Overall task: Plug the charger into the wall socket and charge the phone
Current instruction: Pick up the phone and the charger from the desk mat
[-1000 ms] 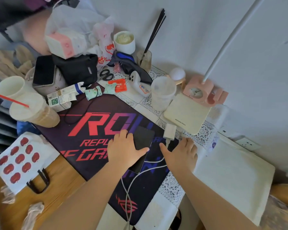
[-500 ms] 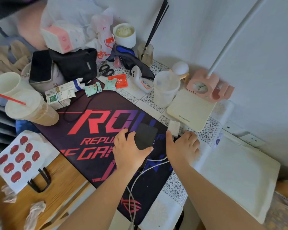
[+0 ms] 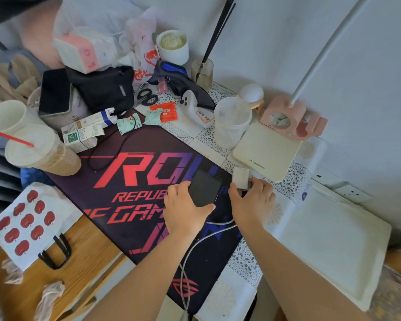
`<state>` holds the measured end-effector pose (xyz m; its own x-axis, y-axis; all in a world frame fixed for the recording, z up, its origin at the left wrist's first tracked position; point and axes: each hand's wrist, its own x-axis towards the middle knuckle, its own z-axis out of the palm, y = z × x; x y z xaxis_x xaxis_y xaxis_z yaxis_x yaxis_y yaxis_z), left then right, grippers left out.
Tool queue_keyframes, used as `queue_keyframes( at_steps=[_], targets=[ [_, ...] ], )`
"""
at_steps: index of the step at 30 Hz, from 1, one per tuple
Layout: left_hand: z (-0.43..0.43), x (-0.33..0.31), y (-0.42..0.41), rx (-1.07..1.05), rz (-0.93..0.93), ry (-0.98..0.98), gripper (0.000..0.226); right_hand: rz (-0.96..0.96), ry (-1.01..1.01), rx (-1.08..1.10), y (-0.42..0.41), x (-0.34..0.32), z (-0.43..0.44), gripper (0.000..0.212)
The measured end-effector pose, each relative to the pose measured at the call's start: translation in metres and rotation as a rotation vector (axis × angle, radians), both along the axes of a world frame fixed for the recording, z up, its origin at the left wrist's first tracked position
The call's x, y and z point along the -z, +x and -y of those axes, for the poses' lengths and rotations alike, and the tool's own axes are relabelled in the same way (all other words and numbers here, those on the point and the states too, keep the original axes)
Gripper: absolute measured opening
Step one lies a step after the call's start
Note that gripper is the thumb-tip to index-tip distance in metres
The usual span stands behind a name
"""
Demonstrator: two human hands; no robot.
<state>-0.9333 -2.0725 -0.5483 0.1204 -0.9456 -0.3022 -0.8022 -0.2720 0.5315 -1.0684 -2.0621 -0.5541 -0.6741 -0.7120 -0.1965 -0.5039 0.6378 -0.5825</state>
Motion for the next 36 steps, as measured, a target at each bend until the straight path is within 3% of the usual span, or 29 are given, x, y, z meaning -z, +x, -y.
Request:
queue_keyframes(
  at_steps=[7, 17, 20, 25, 31, 36],
  targets=[
    [-0.003, -0.004, -0.003, 0.030, 0.013, 0.000, 0.080, 0.060, -0.080, 0.029, 0.002, -0.003, 0.002, 0.056],
    [0.000, -0.003, 0.010, 0.119, -0.095, -0.047, 0.073, 0.296, -0.138, 0.051, 0.000, -0.005, 0.005, 0.050],
    [0.002, -0.003, 0.017, 0.121, -0.202, -0.036, 0.061, 0.347, -0.123, 0.080, -0.002, -0.007, 0.006, 0.054],
    [0.006, -0.006, 0.024, 0.050, -0.509, 0.120, 0.014, 0.451, -0.117, 0.155, -0.012, -0.012, 0.004, 0.050],
    [0.011, -0.015, 0.022, 0.006, -0.738, 0.273, 0.013, 0.685, -0.213, 0.273, -0.030, -0.020, -0.012, 0.046],
    [0.020, -0.026, 0.001, 0.012, -0.824, 0.316, 0.021, 0.744, -0.285, 0.303, -0.059, -0.033, -0.034, 0.051]
  ],
)
